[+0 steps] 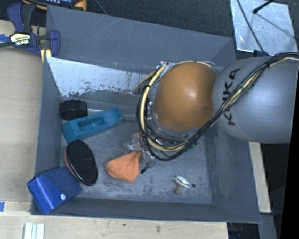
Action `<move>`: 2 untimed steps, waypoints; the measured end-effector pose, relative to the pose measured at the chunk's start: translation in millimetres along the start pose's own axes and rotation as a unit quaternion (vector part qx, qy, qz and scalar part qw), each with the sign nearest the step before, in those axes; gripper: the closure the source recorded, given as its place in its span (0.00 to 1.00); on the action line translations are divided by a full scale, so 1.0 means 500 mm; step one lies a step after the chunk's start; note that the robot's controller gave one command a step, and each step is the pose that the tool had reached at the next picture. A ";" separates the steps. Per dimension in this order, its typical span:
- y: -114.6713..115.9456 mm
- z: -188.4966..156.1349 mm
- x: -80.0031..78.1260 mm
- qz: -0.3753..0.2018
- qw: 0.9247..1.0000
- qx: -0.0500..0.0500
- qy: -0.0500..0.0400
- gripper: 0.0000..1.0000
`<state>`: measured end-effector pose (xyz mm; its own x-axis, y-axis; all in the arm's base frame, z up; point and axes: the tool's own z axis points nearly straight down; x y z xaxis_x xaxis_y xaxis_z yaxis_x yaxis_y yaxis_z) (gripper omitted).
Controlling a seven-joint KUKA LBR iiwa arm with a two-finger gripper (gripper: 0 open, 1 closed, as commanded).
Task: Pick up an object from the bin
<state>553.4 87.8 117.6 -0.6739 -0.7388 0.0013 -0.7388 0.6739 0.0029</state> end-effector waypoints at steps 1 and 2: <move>0.000 -0.042 0.000 0.000 1.000 0.000 0.000 1.00; -0.003 -0.069 -0.003 0.000 1.000 0.003 -0.003 1.00</move>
Offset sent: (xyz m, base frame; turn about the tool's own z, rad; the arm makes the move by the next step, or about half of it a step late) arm 0.0000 0.0001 0.0085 0.0000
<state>555.6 88.0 152.1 -0.6746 -0.7382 -0.0052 -0.7382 0.6746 -0.0031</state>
